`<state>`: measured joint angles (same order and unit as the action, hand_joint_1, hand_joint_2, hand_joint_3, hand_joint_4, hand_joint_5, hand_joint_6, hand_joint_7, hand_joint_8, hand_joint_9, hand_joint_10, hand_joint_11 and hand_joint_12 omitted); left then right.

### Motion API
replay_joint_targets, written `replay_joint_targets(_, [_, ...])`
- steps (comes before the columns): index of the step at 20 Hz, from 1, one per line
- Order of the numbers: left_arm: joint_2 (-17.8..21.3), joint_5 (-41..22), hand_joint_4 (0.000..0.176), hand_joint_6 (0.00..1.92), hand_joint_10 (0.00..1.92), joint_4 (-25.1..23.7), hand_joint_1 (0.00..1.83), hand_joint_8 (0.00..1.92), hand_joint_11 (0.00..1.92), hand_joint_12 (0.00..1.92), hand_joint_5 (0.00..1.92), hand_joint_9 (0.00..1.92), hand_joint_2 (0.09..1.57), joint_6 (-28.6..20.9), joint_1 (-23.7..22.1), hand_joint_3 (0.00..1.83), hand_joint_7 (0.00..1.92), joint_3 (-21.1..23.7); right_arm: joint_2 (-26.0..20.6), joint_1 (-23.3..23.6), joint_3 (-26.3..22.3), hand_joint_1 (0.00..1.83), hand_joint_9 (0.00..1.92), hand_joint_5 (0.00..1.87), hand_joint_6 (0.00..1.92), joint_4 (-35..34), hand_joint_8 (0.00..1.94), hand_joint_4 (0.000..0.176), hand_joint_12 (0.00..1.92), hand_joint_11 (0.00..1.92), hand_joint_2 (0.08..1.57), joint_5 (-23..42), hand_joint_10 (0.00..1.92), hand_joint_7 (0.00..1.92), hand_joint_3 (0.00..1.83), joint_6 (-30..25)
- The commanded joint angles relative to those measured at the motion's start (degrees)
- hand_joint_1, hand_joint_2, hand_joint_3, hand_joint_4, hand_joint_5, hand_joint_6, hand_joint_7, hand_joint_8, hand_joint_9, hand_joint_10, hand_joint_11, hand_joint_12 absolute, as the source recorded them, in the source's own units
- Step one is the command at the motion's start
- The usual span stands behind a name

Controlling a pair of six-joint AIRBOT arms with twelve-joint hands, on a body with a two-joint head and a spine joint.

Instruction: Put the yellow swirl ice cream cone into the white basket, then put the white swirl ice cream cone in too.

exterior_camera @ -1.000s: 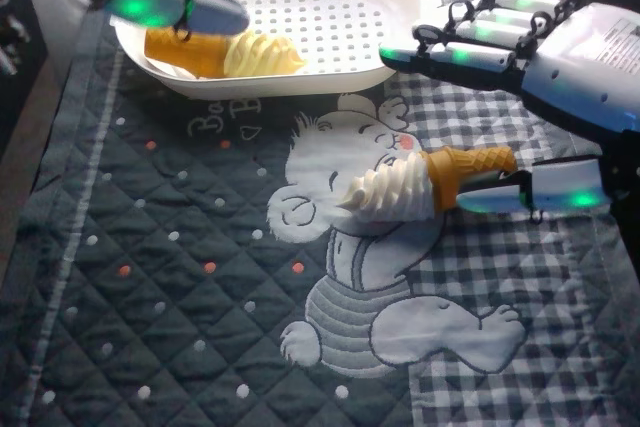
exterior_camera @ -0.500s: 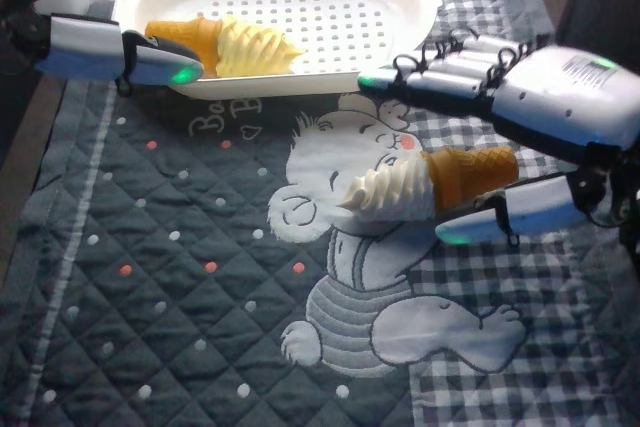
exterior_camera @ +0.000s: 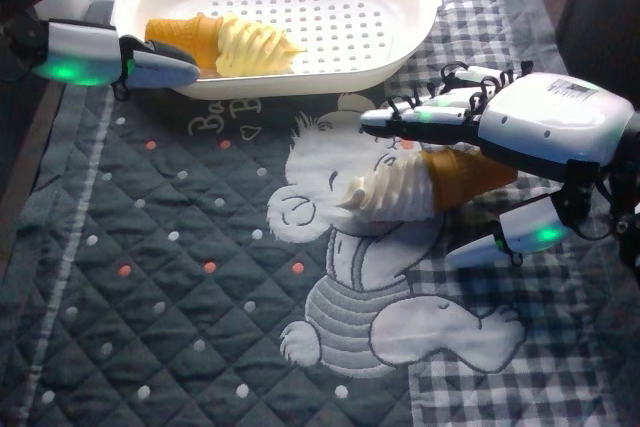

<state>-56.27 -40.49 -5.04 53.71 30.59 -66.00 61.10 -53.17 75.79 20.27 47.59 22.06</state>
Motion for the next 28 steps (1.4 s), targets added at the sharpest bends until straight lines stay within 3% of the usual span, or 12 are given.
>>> replay_joint_targets(1, [-0.3, -7.2, 0.005, 0.0, 0.03, 0.9, 0.92, 0.0, 0.42, 1.18, 0.6, 0.75, 0.92, -0.3, -0.3, 0.0, 0.61, -0.3, 0.4, 0.5, 0.4, 1.01, 0.45, 0.34, 0.01, -1.5, 0.01, 0.05, 1.08, 0.04, 0.88, 5.7, 0.02, 0.44, 0.0, -0.4])
replay_joint_targets(2, [-0.6, -7.0, 0.007, 0.0, 0.02, 0.9, 0.94, 0.0, 0.4, 1.13, 0.59, 0.74, 0.91, -0.3, -0.3, 0.0, 0.6, -0.5, 0.6, 0.5, 0.6, 1.02, 0.65, 0.53, 0.01, -1.0, 0.02, 0.0, 1.07, 0.2, 0.91, 5.5, 0.05, 0.66, 0.0, -0.4])
replay_joint_targets(4, [-1.1, -6.8, 0.02, 0.0, 0.02, 1.0, 0.92, 0.0, 0.42, 1.1, 0.59, 0.74, 0.91, -0.5, -0.3, 0.0, 0.6, -1.0, 0.9, 0.6, 1.0, 1.03, 0.79, 0.63, 0.01, -0.7, 0.03, 0.0, 1.12, 0.35, 0.93, 5.2, 0.08, 0.78, 0.0, -0.4])
replay_joint_targets(5, [-1.3, -6.8, 0.014, 0.0, 0.01, 1.0, 0.95, 0.0, 0.42, 1.1, 0.6, 0.74, 0.91, -0.6, -0.3, 0.0, 0.6, -1.1, 0.9, 0.6, 1.1, 1.03, 0.81, 0.74, 0.01, -0.7, 0.13, 0.0, 1.44, 0.5, 0.98, 5.2, 0.69, 0.91, 0.0, -0.4])
replay_joint_targets(6, [-1.3, -6.8, 0.033, 0.0, 0.01, 1.0, 0.94, 0.0, 0.41, 1.13, 0.6, 0.74, 0.91, -0.7, -0.3, 0.0, 0.61, -1.2, 0.9, 0.7, 1.3, 1.22, 0.96, 0.98, 0.7, -0.8, 0.78, 0.0, 1.76, 0.88, 1.07, 5.2, 1.36, 1.05, 0.0, -0.4])
replay_joint_targets(8, [-1.3, -6.8, 0.024, 0.0, 0.02, 1.0, 0.91, 0.0, 0.4, 1.17, 0.6, 0.75, 0.92, -0.7, -0.1, 0.0, 0.61, -1.2, 0.9, 0.7, 1.6, 1.18, 1.05, 1.04, 0.82, -0.8, 1.07, 0.0, 1.87, 1.03, 1.08, 5.2, 1.56, 1.05, 0.0, -0.8])
replay_joint_targets(13, [-1.3, -6.8, 0.023, 0.0, 0.02, 1.8, 1.03, 0.0, 0.38, 1.27, 0.61, 0.76, 0.91, -0.7, 0.8, 0.0, 0.62, -1.3, 0.8, 1.5, 3.1, 1.26, 0.99, 1.0, 0.71, -1.1, 1.26, 0.0, 1.65, 0.92, 1.12, 5.8, 1.33, 0.98, 0.0, -2.5])
replay_joint_targets(17, [-1.5, -7.3, 0.0, 0.0, 0.01, 1.8, 0.99, 0.01, 0.31, 1.23, 0.62, 0.73, 0.92, -0.9, 1.1, 0.0, 0.65, -1.4, 0.3, 3.1, 5.3, 1.37, 1.04, 1.0, 0.79, -2.6, 0.73, 0.0, 1.16, 0.84, 1.06, 11.6, 1.01, 1.16, 0.0, -8.5])
replay_joint_targets(19, [-0.3, -8.9, 0.0, 0.0, 0.0, 2.6, 0.98, 0.0, 0.31, 1.22, 0.62, 0.73, 0.92, -1.8, 2.4, 0.0, 0.64, -0.7, 0.1, 8.1, 5.3, 1.28, 1.23, 1.07, 0.7, -0.3, 0.64, 0.0, 1.04, 0.91, 1.04, 11.5, 0.42, 1.26, 0.0, -8.6])
replay_joint_targets(20, [0.7, -10.2, 0.0, 0.0, 0.0, 3.6, 0.96, 0.0, 0.31, 1.22, 0.62, 0.73, 0.92, -2.3, 3.7, 0.0, 0.64, 0.0, 0.2, 11.3, 5.5, 1.37, 1.04, 1.05, 0.65, 1.0, 0.76, 0.0, 1.1, 0.86, 1.08, 11.6, 1.0, 1.15, 0.0, -8.3])
replay_joint_targets(22, [0.9, -10.7, 0.0, 0.0, 0.0, 4.2, 0.91, 0.0, 0.26, 1.26, 0.63, 0.71, 0.94, -2.6, 4.1, 0.0, 0.64, 0.1, 0.2, 15.1, 5.8, 1.39, 0.95, 0.93, 0.81, 1.5, 0.9, 0.0, 1.17, 0.79, 1.1, 11.6, 1.21, 1.07, 0.0, -6.8])
replay_joint_targets(28, [1.3, -14.9, 0.0, 0.0, 0.02, 5.4, 1.08, 0.0, 0.3, 1.23, 0.65, 0.75, 0.92, -3.4, 5.7, 0.0, 0.66, 0.9, 8.9, 24.6, 16.8, 1.27, 1.31, 1.11, 0.72, -0.3, 0.55, 0.0, 1.09, 1.01, 1.03, 2.8, 0.41, 1.27, 0.0, -3.7])
